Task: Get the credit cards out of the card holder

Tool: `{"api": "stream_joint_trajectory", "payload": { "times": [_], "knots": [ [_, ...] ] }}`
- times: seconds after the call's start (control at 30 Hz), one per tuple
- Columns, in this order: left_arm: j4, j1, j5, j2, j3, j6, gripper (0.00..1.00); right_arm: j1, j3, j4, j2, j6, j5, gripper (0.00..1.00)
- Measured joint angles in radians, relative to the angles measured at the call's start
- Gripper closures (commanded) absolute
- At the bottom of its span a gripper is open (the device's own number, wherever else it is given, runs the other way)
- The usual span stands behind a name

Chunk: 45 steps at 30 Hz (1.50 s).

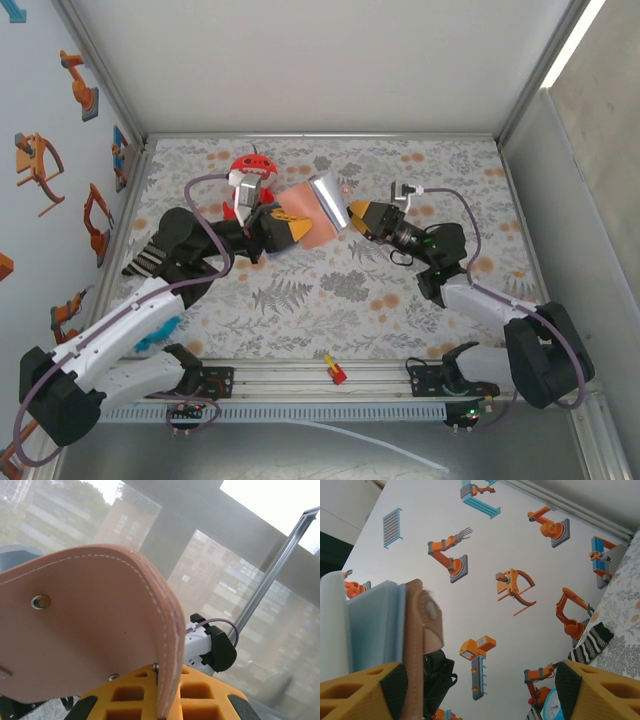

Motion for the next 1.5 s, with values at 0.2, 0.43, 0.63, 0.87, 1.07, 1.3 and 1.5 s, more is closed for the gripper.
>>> {"api": "stream_joint_trajectory", "payload": {
  "times": [0.2,0.43,0.63,0.87,1.07,1.3,1.5],
  "knots": [
    [0.08,0.0,-0.005,0.072,0.026,0.011,1.0,0.0,-0.007,0.034,-0.024,0.025,0.003,0.12],
    [0.261,0.0,-0.004,0.206,0.056,-0.047,1.0,0.0,-0.01,0.108,-0.024,0.087,0.004,0.12],
    [0.349,-0.014,-0.004,0.251,0.085,-0.095,1.0,0.0,-0.006,0.115,-0.029,0.106,0.005,0.1],
    [0.446,-0.021,-0.005,0.291,0.085,-0.163,1.0,0.0,0.072,0.119,-0.074,0.117,0.017,0.09],
    [0.485,-0.028,-0.004,0.304,0.084,-0.19,1.0,0.0,0.091,0.117,-0.095,0.125,0.031,0.11],
    [0.443,-0.028,-0.005,0.276,0.043,-0.186,1.0,0.0,0.092,0.116,-0.103,0.127,0.037,0.33],
    [0.246,-0.026,-0.009,0.175,-0.023,-0.116,1.0,0.001,0.093,0.119,-0.107,0.126,0.035,0.52]
  ]
}}
